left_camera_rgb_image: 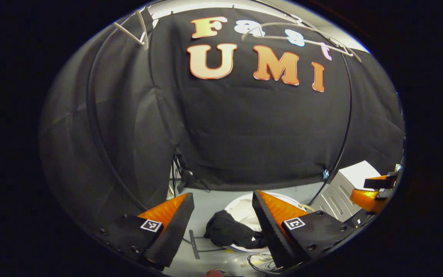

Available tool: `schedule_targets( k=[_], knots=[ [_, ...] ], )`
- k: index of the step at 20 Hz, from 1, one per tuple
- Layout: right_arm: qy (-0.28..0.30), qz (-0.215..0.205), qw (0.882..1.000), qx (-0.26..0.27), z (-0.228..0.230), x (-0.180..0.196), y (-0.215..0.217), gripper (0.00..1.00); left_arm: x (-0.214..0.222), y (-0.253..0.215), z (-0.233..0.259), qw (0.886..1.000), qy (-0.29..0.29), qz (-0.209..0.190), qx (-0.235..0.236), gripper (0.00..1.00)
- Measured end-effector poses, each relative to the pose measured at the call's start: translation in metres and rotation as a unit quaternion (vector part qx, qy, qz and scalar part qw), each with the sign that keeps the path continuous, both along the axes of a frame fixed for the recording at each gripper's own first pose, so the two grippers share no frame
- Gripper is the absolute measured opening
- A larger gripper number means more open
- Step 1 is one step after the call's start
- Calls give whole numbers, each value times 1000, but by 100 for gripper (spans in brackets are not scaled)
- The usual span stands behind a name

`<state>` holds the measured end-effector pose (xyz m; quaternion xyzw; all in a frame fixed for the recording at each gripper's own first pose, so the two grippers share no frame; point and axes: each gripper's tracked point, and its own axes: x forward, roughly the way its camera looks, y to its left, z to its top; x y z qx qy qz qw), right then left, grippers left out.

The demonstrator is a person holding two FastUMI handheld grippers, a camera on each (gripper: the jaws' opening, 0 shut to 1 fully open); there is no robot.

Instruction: Grasp the clothes on the hanger with both hands and then place them into the laundry hamper below.

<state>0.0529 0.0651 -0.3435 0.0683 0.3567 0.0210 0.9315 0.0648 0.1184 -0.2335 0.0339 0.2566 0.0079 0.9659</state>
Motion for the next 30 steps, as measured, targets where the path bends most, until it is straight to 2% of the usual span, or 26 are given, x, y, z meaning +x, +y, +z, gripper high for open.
schedule_targets(
  k=[5,7,8,12,17,18,23,24,30],
  knots=[
    [-81,-30,996,-5,107,18,-37,93,-3,-4,88,997,-82,16,4,96],
    [-113,-39,993,0,144,20,-46,92,-4,-10,121,994,-109,17,-3,99],
    [-127,-42,991,1,162,20,-50,92,-2,-11,134,993,-118,18,-4,100],
    [-184,-53,981,-4,227,9,-68,92,-1,-21,178,990,-143,14,-16,94],
    [-233,-70,970,-14,278,-9,-95,100,-4,-35,228,983,-183,-2,-2,100],
    [-246,-74,966,-15,290,-8,-98,100,-4,-37,241,981,-194,-6,3,94],
    [-290,-85,952,-38,326,-1,-108,100,4,-45,282,972,-235,-19,9,96],
    [-296,-87,950,-45,333,-1,-111,92,4,-44,286,971,-239,-18,9,97],
    [-316,-101,942,-55,355,-4,-121,92,-4,-40,303,966,-257,-12,8,97]
  ],
)
